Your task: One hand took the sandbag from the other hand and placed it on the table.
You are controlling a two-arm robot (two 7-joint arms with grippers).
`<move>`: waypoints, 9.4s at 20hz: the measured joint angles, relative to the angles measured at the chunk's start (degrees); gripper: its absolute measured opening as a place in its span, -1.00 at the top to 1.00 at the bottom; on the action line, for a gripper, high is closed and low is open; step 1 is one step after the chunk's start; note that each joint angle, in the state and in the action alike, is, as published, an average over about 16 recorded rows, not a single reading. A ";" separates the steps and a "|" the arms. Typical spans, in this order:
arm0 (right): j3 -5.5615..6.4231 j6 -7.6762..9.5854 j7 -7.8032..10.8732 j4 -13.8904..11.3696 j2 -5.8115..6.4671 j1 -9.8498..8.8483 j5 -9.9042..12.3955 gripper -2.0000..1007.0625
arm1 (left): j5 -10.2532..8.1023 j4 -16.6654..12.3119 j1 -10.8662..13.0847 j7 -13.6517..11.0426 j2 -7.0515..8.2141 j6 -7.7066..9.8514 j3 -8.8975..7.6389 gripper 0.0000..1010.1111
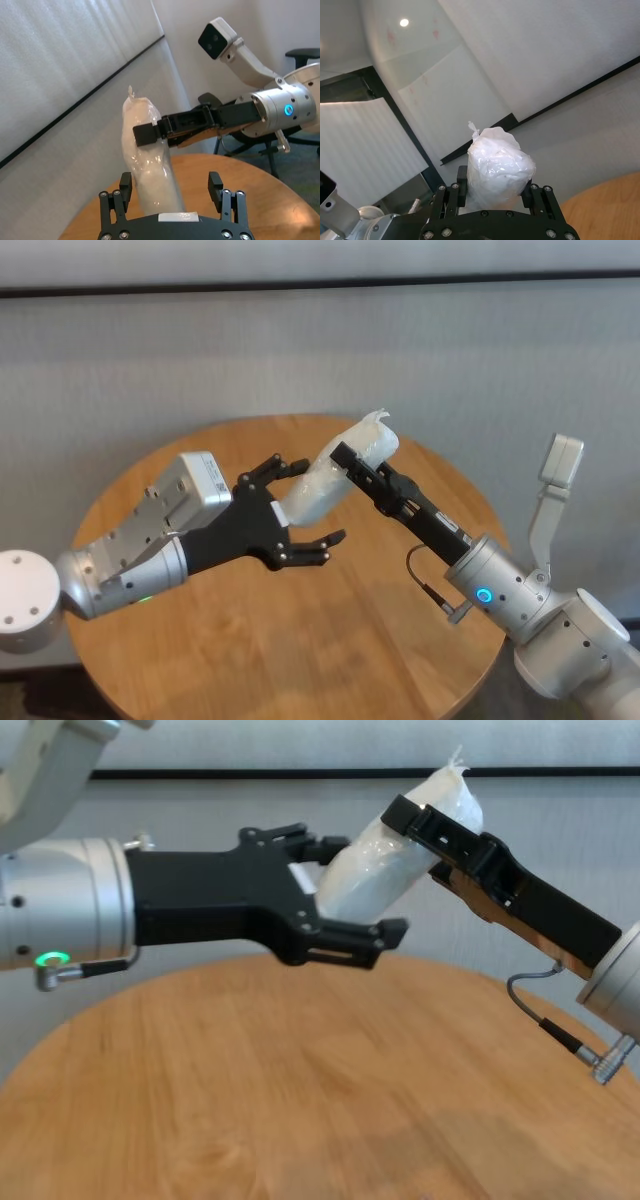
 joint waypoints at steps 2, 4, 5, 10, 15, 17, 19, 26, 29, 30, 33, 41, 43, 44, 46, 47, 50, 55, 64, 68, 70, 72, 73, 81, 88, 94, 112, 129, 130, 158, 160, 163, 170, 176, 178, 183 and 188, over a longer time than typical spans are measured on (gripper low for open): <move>0.00 0.00 0.00 0.00 0.00 0.00 0.00 -0.19 | 0.17 -0.27 0.02 -0.13 0.54 0.33 0.06 -0.98; 0.00 0.00 0.00 0.00 0.00 0.00 0.00 -0.19 | 0.36 -0.55 0.04 -0.26 1.11 0.66 0.11 -0.98; 0.00 0.00 0.00 0.00 0.00 0.00 0.00 -0.19 | 0.44 -0.69 0.07 -0.31 1.42 0.83 0.12 -0.98; 0.00 0.00 0.00 0.00 0.00 0.00 0.00 -0.19 | 0.44 -1.34 0.45 -0.39 2.79 1.18 -0.33 -0.98; 0.00 0.00 0.00 0.00 0.00 0.00 0.00 -0.19 | -0.52 -2.09 1.00 -1.46 4.55 0.97 -1.20 -0.98; 0.00 0.00 0.00 0.00 0.00 0.00 0.00 -0.19 | -0.99 -2.51 1.31 -1.90 5.54 1.08 -1.64 -0.98; 0.00 0.00 0.00 0.00 0.00 0.00 0.00 -0.19 | -1.42 -2.97 1.65 -2.27 6.65 1.38 -2.10 -0.98; 0.00 0.00 -0.01 0.00 0.00 0.00 0.00 -0.19 | -0.57 -4.70 3.14 1.00 9.16 3.47 -4.22 -0.98; 0.00 0.00 -0.01 0.00 0.00 0.00 0.00 -0.19 | 1.04 -5.25 3.59 3.54 8.92 4.47 -4.98 -0.98; 0.00 0.00 -0.01 0.00 0.00 0.00 0.00 -0.19 | 1.66 -5.38 3.64 4.36 8.65 4.76 -5.12 -0.98; 0.00 0.00 -0.01 0.00 0.00 0.00 0.00 -0.19 | 3.55 -5.65 3.68 6.82 7.55 5.48 -5.43 -0.98; 0.02 -0.06 -0.10 -0.05 0.00 -0.07 0.01 -0.19 | 6.87 -5.76 3.17 10.23 4.34 5.57 -5.44 -0.98; 0.06 -0.11 -0.16 -0.13 0.01 -0.13 0.05 -0.19 | 7.07 -5.72 3.01 10.20 4.04 5.51 -5.29 -0.98; 0.08 -0.13 -0.20 -0.19 0.04 -0.16 0.06 -0.19 | 7.13 -5.69 2.94 10.20 3.94 5.47 -5.22 -0.98; 0.10 -0.15 -0.32 -0.35 0.13 -0.22 0.03 -0.19 | 7.13 -5.66 2.90 10.22 3.90 5.45 -5.17 -0.98; 0.09 -0.15 -0.38 -0.45 0.20 -0.24 -0.02 -0.19 | 7.10 -5.65 2.91 10.24 3.93 5.44 -5.17 -0.98; -0.01 -0.06 -0.69 -0.84 0.52 -0.28 -0.27 -0.19 | 7.00 -5.64 2.93 10.27 4.02 5.40 -5.19 -0.98; -0.50 0.69 -1.61 -1.96 1.91 -0.01 -1.46 -0.19 | 6.88 -5.62 2.98 10.30 4.14 5.36 -5.21 -0.98; -2.08 4.71 -3.82 -4.31 7.25 1.86 -5.39 -0.19 | 6.77 -5.60 3.02 10.33 4.23 5.31 -5.25 -0.98; -2.91 7.47 -4.60 -5.06 10.43 3.06 -7.30 -0.19 | 6.75 -5.60 3.04 10.32 4.25 5.30 -5.27 -0.98; -3.27 8.82 -4.98 -5.23 12.03 3.61 -8.21 -0.19 | 6.74 -5.60 3.05 10.32 4.26 5.29 -5.28 -0.98; -3.59 10.08 -5.35 -5.23 13.52 4.08 -9.07 -0.19 | 6.73 -5.60 3.06 10.32 4.27 5.28 -5.28 -0.98; -3.75 10.70 -5.52 -5.17 14.24 4.30 -9.51 -0.19 | 6.73 -5.60 3.06 10.32 4.27 5.28 -5.29 -0.98; -4.91 14.02 -6.20 -3.56 18.60 5.74 -13.30 -0.19 | 6.70 -5.59 3.08 10.32 4.30 5.27 -5.29 -0.98; -6.73 15.34 -6.34 -1.50 20.76 7.57 -18.67 -0.19 | 6.69 -5.59 3.09 10.32 4.31 5.27 -5.30 -0.98; -8.68 16.14 -6.23 0.14 21.46 9.72 -23.59 -0.19 | 6.69 -5.60 3.09 10.32 4.31 5.27 -5.30 -0.98; -9.18 17.63 -4.63 7.92 17.85 14.04 -28.39 -0.19 | 6.69 -5.60 3.09 10.32 4.31 5.27 -5.30 -0.98; -9.14 17.92 -3.20 9.65 16.98 14.94 -28.73 -0.41 | 6.69 -5.60 3.09 10.32 4.32 5.27 -5.30 -0.98; -9.14 17.91 -3.22 9.62 16.99 14.92 -28.71 -0.45 | 6.69 -5.60 3.09 10.32 4.32 5.27 -5.30 -0.98; -9.62 17.25 -4.37 7.12 15.91 14.87 -30.49 -0.99 | 6.69 -5.60 3.08 10.32 4.32 5.27 -5.29 -0.98; -9.77 16.89 -4.89 6.17 15.51 14.92 -31.29 -0.99 | 6.69 -5.60 3.08 10.32 4.32 5.27 -5.29 -0.98; -9.99 16.18 -5.90 4.48 14.75 14.99 -32.73 -0.99 | 6.69 -5.60 3.08 10.32 4.32 5.27 -5.29 -0.98; -10.37 14.18 -8.77 0.64 12.67 15.41 -36.39 -0.99 | 6.69 -5.60 3.08 10.32 4.32 5.27 -5.29 -0.98; -10.55 12.91 -11.69 -1.41 10.30 16.12 -39.38 -0.99 | 6.69 -5.60 3.08 10.32 4.32 5.27 -5.29 -0.98; -10.68 12.69 -12.64 -1.73 9.43 16.50 -40.44 -0.99 | 6.69 -5.60 3.08 10.32 4.32 5.27 -5.29 -0.98; -11.21 12.20 -14.77 -1.83 7.16 17.81 -43.33 -0.99 | 6.69 -5.60 3.08 10.32 4.32 5.27 -5.29 -0.98; -12.01 11.61 -16.25 -1.20 4.90 19.44 -46.28 -0.99 | 6.69 -5.60 3.08 10.32 4.32 5.27 -5.29 -0.98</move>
